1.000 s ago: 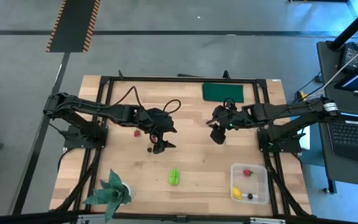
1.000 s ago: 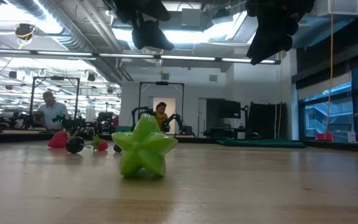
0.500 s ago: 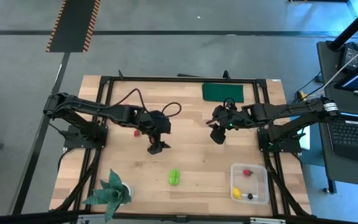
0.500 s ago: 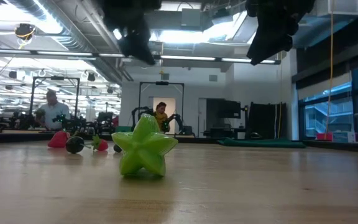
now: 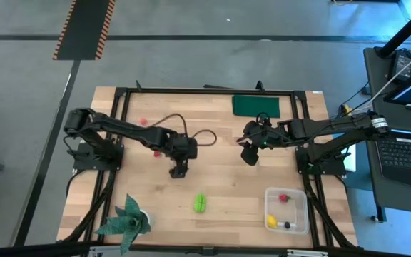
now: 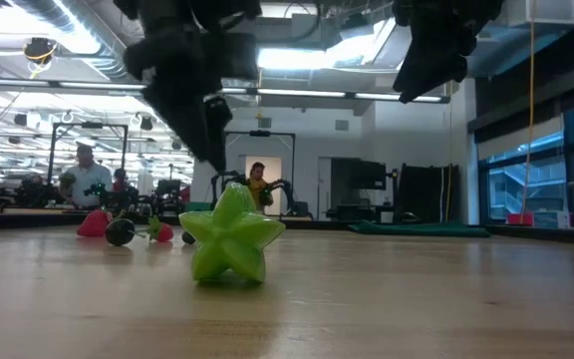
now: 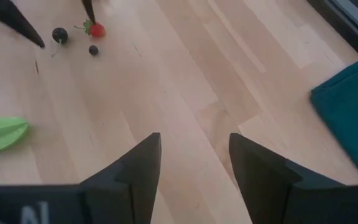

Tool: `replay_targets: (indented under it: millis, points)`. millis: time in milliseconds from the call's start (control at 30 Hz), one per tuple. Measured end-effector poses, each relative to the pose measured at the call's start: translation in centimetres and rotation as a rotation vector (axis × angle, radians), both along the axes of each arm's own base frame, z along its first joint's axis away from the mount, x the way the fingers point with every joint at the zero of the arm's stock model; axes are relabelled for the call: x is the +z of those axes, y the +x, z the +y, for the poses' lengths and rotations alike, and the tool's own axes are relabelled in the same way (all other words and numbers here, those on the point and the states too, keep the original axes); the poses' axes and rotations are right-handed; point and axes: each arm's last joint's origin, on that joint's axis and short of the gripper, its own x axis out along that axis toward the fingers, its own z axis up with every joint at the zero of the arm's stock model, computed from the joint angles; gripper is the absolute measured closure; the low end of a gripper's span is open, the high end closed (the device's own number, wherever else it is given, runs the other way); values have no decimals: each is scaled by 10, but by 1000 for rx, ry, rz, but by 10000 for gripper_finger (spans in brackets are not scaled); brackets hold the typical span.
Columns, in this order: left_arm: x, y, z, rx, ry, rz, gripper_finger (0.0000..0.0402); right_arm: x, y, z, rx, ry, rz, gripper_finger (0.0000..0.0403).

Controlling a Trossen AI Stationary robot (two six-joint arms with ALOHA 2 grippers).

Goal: Pick and placing Produce into tupperware
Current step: Put the blueberry into the transparent bin

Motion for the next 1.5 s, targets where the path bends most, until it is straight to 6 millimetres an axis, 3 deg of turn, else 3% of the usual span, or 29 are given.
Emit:
replay_targets:
  millis: [200, 567, 1000, 1500]
  points:
    - [-29, 7, -13, -37, 6, 102, 71, 0, 0, 0, 4, -3, 1, 210]
    - [-58, 11, -15, -34, 45, 211, 95, 0, 0, 0, 21, -18, 8, 210]
    - [-66, 7, 6, 21, 14, 250, 116, 0, 0, 0, 40, -32, 15, 210]
    - [-70, 6, 8, 26, -13, 222, 144, 0, 0, 0, 59, -47, 20, 210]
